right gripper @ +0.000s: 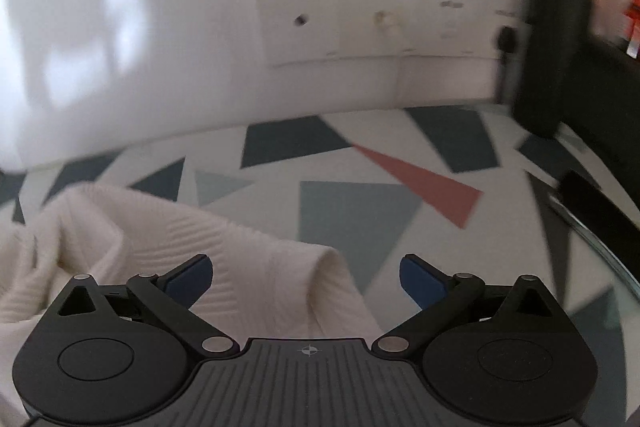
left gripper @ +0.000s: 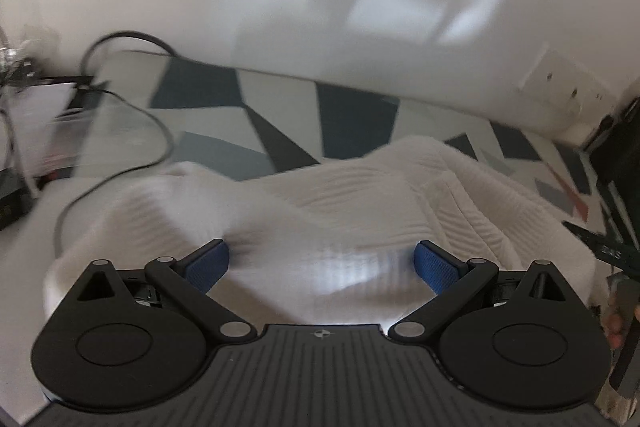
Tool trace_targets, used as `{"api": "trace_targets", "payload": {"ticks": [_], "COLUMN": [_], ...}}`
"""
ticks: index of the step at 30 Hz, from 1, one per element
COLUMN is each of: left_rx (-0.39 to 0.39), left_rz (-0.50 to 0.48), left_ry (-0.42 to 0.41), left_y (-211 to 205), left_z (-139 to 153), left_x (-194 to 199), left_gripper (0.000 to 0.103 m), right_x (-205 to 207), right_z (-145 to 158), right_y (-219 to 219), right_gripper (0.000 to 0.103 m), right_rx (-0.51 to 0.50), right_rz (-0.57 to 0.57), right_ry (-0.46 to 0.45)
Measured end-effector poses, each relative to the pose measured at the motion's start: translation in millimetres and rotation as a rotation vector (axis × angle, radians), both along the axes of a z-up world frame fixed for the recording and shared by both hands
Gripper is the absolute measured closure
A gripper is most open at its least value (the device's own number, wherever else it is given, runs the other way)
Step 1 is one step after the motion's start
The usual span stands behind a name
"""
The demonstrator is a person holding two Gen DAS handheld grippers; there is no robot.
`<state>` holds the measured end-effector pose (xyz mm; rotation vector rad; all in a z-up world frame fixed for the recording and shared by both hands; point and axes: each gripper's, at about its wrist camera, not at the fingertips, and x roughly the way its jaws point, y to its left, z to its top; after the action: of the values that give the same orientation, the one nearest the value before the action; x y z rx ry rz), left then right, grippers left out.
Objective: Fold clothes
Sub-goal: 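Pinch the white top's edge with the right gripper while the left gripper pinches too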
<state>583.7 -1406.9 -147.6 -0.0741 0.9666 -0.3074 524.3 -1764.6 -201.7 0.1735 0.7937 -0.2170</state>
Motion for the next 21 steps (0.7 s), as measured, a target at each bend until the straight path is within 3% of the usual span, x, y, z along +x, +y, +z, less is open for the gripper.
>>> {"api": "trace_targets", "payload": {"ticks": [2, 3, 4, 5, 6, 7, 8, 10, 13, 16, 19, 21], "left_rx": [0.044, 0.076, 0.104, 0.122, 0.132, 0.142, 0.152, 0.137, 0.098, -0.022, -0.055, -0.025], "left_rz": [-0.015, -0.019, -0.024, -0.025, -0.019, -0.013, -0.007, 0.028, 0.128, 0.206, 0.183, 0.157], "left_ry": [0.007, 0.001, -0.009, -0.021, -0.027, -0.034, -0.04, -0.063, -0.139, -0.186, -0.171, -0.145], "left_y": [-13, -17, -21, -22, -20, -18, -16, -4, 21, 47, 46, 40], "left_z": [-7, -10, -13, -14, -14, -13, -13, -7, 12, 34, 33, 23], "left_x": [3, 3, 2, 1, 0, -1, -3, -6, -15, -34, -63, -85], "left_gripper": [0.002, 0.003, 0.012, 0.024, 0.053, 0.073, 0.086, 0.089, 0.09, 0.09, 0.089, 0.089], "right_x": [7, 10, 10, 10, 8, 7, 5, 1, -14, -41, -68, -85], "right_z": [-7, -10, -12, -13, -13, -11, -10, -4, 13, 31, 40, 39], "right_y": [5, 9, 11, 14, 14, 11, 8, -1, -30, -57, -50, -45], "right_gripper": [0.01, 0.02, 0.027, 0.033, 0.054, 0.08, 0.089, 0.093, 0.093, 0.093, 0.093, 0.093], "right_rx": [0.0, 0.0, -0.015, -0.032, -0.038, -0.034, -0.028, -0.025, -0.033, 0.047, -0.002, 0.005], "right_rz": [0.046, 0.074, 0.088, 0.099, 0.112, 0.111, 0.106, 0.065, -0.106, -0.218, -0.247, -0.27], "right_ry": [0.027, 0.042, 0.041, 0.038, 0.021, 0.013, 0.008, -0.018, -0.1, -0.178, -0.19, -0.158]}}
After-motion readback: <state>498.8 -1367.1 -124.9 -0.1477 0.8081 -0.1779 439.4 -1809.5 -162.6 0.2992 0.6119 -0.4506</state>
